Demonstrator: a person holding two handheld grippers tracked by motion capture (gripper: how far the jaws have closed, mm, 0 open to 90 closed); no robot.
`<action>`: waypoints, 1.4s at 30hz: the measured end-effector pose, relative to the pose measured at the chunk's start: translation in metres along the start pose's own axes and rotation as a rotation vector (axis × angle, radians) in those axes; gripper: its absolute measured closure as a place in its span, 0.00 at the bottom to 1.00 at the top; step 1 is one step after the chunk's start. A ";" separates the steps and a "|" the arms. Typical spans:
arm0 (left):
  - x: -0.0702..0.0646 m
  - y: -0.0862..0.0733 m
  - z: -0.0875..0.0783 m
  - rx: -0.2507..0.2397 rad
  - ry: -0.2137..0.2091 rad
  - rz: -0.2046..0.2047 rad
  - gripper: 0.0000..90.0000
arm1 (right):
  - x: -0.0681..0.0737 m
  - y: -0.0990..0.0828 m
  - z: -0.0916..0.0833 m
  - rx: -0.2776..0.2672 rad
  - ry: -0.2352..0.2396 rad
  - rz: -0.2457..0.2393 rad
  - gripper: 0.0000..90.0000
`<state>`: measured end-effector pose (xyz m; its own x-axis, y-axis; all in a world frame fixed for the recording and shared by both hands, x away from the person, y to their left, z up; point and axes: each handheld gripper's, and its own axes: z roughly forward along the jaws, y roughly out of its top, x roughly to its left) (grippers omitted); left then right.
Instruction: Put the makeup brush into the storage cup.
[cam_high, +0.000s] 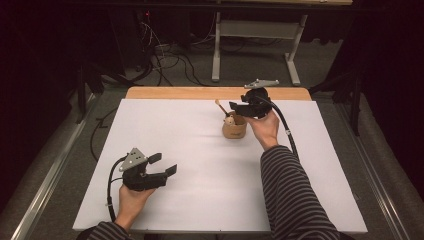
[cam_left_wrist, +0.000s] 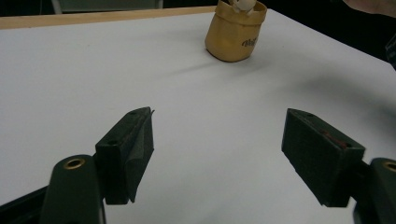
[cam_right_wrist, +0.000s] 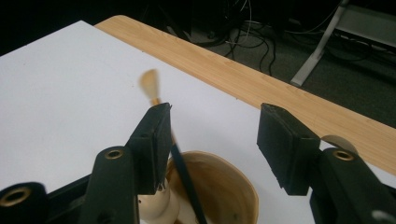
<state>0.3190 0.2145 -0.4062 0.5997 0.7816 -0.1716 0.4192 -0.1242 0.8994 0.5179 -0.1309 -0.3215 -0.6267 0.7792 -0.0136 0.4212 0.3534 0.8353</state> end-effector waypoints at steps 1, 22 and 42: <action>0.000 0.000 0.000 0.001 0.000 0.001 0.29 | 0.000 0.000 -0.001 -0.005 0.004 0.003 0.51; 0.000 0.000 0.001 -0.006 0.000 -0.010 0.29 | -0.005 -0.006 -0.020 -0.028 0.007 0.018 0.48; 0.000 0.000 0.001 -0.006 -0.004 -0.014 0.29 | -0.004 -0.016 -0.035 -0.025 0.028 0.007 0.47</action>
<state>0.3197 0.2137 -0.4068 0.5963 0.7810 -0.1855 0.4232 -0.1095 0.8994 0.4908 -0.1580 -0.3157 -0.6425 0.7663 0.0073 0.4091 0.3349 0.8488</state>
